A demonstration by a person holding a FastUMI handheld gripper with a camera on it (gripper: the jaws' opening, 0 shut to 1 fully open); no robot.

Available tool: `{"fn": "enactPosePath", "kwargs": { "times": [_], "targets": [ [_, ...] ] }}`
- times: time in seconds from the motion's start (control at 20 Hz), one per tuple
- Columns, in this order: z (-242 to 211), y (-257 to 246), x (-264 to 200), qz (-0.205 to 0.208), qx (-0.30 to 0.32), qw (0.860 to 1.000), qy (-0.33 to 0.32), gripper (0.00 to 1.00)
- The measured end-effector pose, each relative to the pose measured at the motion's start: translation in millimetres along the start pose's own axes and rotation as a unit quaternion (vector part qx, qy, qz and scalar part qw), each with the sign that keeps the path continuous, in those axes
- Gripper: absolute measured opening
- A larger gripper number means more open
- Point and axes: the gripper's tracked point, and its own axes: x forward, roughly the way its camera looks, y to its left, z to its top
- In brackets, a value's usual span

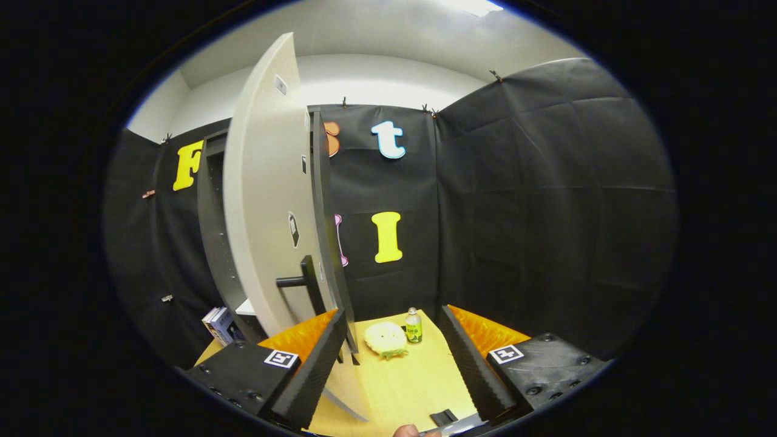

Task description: Open the shoe cabinet door, grab the shoes and put them into the shoe cabinet, then close the shoe cabinet door.

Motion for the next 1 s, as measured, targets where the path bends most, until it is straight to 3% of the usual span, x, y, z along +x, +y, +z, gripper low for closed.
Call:
{"fn": "enactPosePath", "kwargs": {
  "times": [0.2,1.0],
  "targets": [
    [-3.5,-0.7,6.1,0.019,0.002,1.000,0.005,0.98],
    [-0.2,11.1,5.9,0.007,-0.043,0.999,-0.014,0.98]
  ]
}}
